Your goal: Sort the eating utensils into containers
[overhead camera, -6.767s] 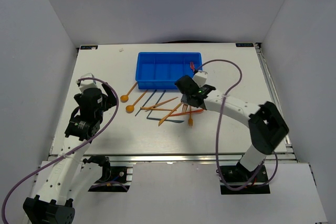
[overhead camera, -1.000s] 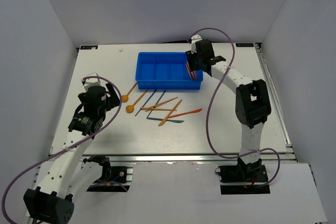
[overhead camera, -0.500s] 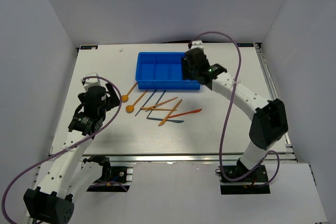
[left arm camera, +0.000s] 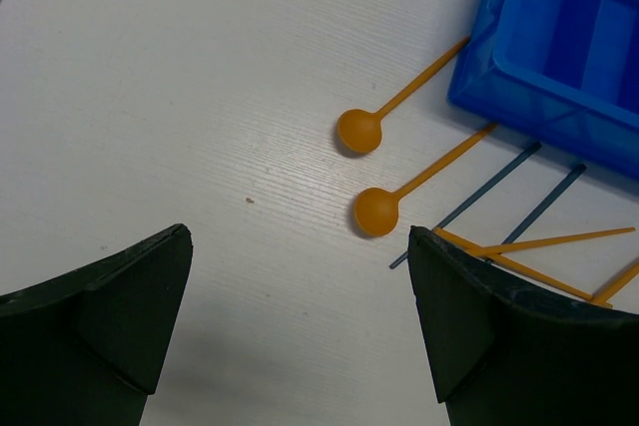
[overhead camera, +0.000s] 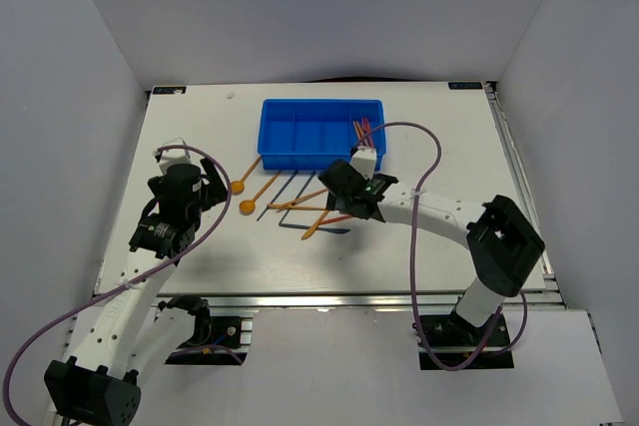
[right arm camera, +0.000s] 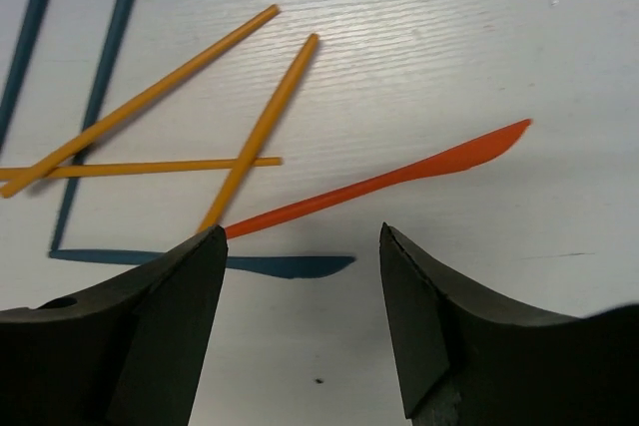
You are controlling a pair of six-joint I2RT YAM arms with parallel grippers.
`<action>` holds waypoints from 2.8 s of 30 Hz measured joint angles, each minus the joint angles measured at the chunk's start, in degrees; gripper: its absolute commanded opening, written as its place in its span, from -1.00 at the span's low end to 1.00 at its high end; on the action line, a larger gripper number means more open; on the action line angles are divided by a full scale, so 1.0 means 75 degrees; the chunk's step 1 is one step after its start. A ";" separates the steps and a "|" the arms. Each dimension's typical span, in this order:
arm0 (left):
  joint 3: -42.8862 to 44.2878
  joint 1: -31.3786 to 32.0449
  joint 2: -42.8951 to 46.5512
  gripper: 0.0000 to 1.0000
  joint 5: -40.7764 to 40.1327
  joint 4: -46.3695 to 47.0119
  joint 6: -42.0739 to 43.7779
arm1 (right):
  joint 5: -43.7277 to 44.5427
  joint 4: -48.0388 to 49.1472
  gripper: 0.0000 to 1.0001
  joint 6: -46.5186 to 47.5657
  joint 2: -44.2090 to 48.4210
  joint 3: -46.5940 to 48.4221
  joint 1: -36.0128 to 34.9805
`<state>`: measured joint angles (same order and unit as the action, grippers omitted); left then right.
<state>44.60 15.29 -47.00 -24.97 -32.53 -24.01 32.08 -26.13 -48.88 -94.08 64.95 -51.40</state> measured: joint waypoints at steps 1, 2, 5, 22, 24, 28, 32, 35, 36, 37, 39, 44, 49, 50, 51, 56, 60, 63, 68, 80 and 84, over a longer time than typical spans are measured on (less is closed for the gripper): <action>0.0000 0.0000 0.0000 0.96 0.0029 0.0000 0.0000 | 0.0087 -0.0055 0.27 -0.0262 -0.0105 0.0119 -0.0125; 0.0000 0.0003 0.0000 0.96 0.0055 0.0006 0.0003 | 0.0152 -0.0082 0.24 -0.0478 -0.0216 0.0242 -0.0207; 0.0000 0.0023 -0.0003 0.96 0.0105 0.0003 0.0006 | 0.0291 -0.0134 0.15 -0.0962 -0.0612 0.0539 -0.0251; 0.0000 0.0143 -0.0012 0.96 0.0181 0.0003 0.0006 | 0.0600 -0.1096 -0.17 -0.2177 -0.3034 0.2629 -0.0192; 0.0000 0.0146 -0.0012 0.96 0.0198 0.0006 0.0006 | 0.0632 -0.1230 -0.18 -0.2256 -0.3156 0.2713 -0.0178; 0.0000 0.0175 -0.0012 0.96 0.0201 0.0006 0.0006 | 0.0673 -0.1434 -0.22 -0.2404 -0.3252 0.2722 -0.0146; 0.0000 0.0187 -0.0012 0.96 0.0221 0.0003 0.0009 | 0.0667 -0.1486 -0.31 -0.2474 -0.3273 0.2719 -0.0032; 0.0000 0.0187 -0.0012 0.96 0.0221 0.0006 0.0012 | 0.0641 -0.1480 -0.39 -0.2500 -0.3319 0.2707 0.0064; 0.0000 0.0187 -0.0012 0.96 0.0224 0.0006 0.0012 | 0.0662 -0.1478 -0.40 -0.2515 -0.3343 0.2702 0.0093; 0.0000 0.0187 -0.0012 0.96 0.0224 0.0003 0.0012 | 0.0641 -0.1466 -0.41 -0.2527 -0.3343 0.2696 0.0105; 0.0000 0.0187 -0.0012 0.96 0.0224 0.0006 0.0015 | 0.0647 -0.1440 -0.43 -0.2565 -0.3343 0.2678 0.0125; 0.0000 0.0192 -0.0012 0.96 0.0224 0.0006 0.0026 | 0.0697 -0.1422 -0.68 -0.2702 -0.3337 0.2652 0.0146; 0.0000 0.0207 -0.0012 0.96 0.0224 0.0003 0.0029 | 0.0676 -0.1276 -0.96 -0.2929 -0.3232 0.2486 0.0152; 0.0000 0.0216 -0.0012 0.96 0.0224 0.0006 0.0029 | 0.0667 -0.1262 -1.00 -0.2973 -0.3214 0.2468 0.0152; 0.0000 0.0227 -0.0012 0.96 0.0224 0.0006 0.0029 | 0.0638 -0.1262 -1.00 -0.3008 -0.3203 0.2463 0.0154; 0.0000 0.0245 -0.0012 0.96 0.0224 0.0006 0.0029 | 0.0437 -0.1291 -1.00 -0.3022 -0.3008 0.2317 0.0163; 0.0000 0.0271 -0.0012 0.96 0.0224 0.0006 0.0029 | 0.0239 -0.1113 -1.00 -0.2699 -0.2340 0.1979 0.0163; 0.0000 0.0280 -0.0012 0.96 0.0221 0.0003 0.0029 | -0.0096 -0.0525 -1.00 -0.1821 -0.1527 0.1693 0.0192; 0.0000 0.0286 -0.0012 0.96 0.0221 0.0003 0.0029 | -0.0819 0.0152 -1.00 0.0058 -0.1186 0.2375 0.0495; 0.0000 0.0289 -0.0020 0.96 0.0224 0.0006 0.0029 | -0.2675 0.1985 -1.00 0.5004 -0.3369 0.6021 0.2614; 0.0000 0.0289 -0.0070 0.96 0.0242 0.0006 0.0032 | -0.2911 0.2550 -1.00 0.5791 -0.3847 0.6079 0.2920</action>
<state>44.60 17.45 -47.53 -23.16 -32.49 -23.77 10.24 -7.01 -5.45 -122.93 110.54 -29.50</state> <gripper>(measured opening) 0.979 0.114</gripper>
